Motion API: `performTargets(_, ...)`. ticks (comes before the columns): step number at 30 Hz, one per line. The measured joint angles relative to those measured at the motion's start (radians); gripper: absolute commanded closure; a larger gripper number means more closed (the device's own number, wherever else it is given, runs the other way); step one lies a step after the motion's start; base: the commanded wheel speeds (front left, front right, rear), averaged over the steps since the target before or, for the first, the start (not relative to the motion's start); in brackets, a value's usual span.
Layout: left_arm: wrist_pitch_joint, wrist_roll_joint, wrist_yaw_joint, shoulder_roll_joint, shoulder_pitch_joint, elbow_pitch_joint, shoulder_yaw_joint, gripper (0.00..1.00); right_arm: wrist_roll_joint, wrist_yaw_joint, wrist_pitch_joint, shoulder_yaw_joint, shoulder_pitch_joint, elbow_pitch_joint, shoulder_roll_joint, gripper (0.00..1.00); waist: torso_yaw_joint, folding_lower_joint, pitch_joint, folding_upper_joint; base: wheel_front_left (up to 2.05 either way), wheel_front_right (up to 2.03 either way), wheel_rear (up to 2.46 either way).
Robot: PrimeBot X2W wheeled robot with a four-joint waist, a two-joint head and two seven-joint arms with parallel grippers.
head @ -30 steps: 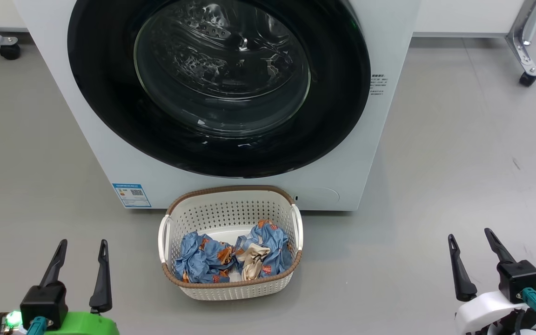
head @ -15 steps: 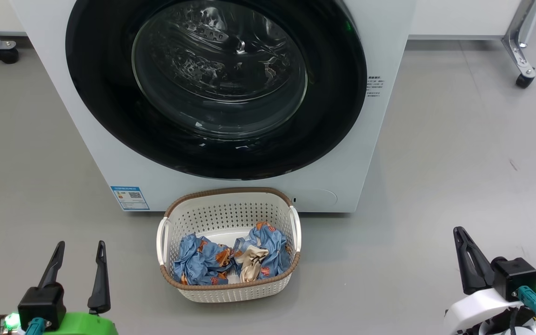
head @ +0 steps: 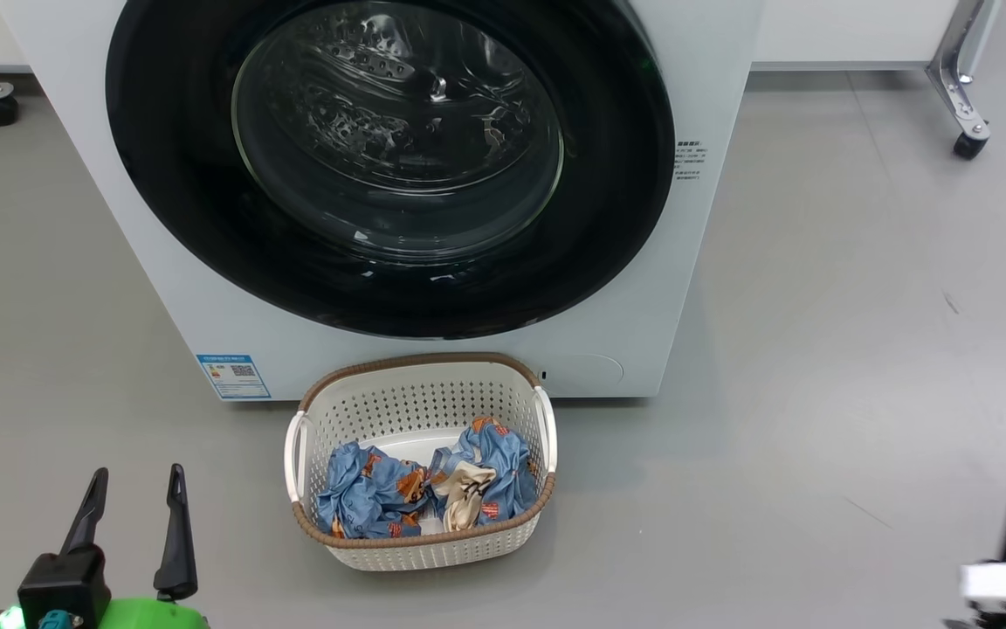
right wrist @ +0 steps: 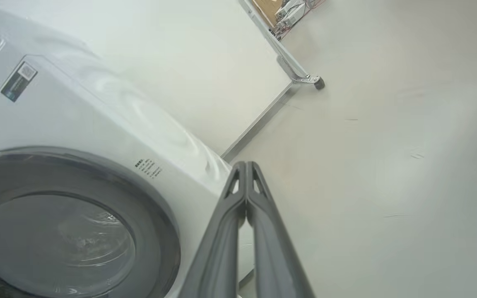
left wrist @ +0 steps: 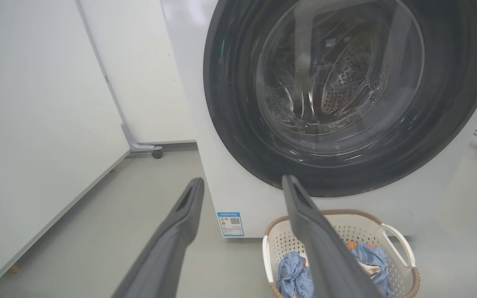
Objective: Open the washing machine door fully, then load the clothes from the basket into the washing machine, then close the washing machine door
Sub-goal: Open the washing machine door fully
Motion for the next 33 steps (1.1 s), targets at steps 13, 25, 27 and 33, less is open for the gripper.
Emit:
performTargets(13, 0.0, -0.001, -0.004, -0.003, 0.002, -0.002, -0.016, 0.0, 0.68, 0.001, 0.241, -0.342, -0.373, 0.2, -0.039, 1.0, 0.018, 0.0, 0.01, 0.0, 0.0, 0.0, 0.0)
performTargets(25, 0.0, 0.001, -0.009, -0.003, 0.001, -0.008, -0.044, 0.0, 0.939, 0.001, 0.44, -0.393, -0.272, 0.12, -0.073, 1.0, 0.074, 0.0, 0.052, 0.0, 0.0, 0.0, 0.0)
performTargets(27, 0.0, 0.002, -0.009, -0.003, 0.001, -0.008, -0.053, 0.0, 0.941, 0.001, 0.461, -0.399, -0.272, 0.12, -0.092, 1.0, 0.085, 0.0, 0.059, 0.0, 0.0, 0.0, 0.0)
performTargets(33, 0.0, 0.002, -0.01, -0.003, 0.0, -0.008, -0.067, 0.0, 0.959, 0.001, 0.513, -0.407, -0.278, 0.121, -0.123, 1.0, 0.117, -0.0001, 0.082, 0.0, 0.0, 0.0, 0.0)
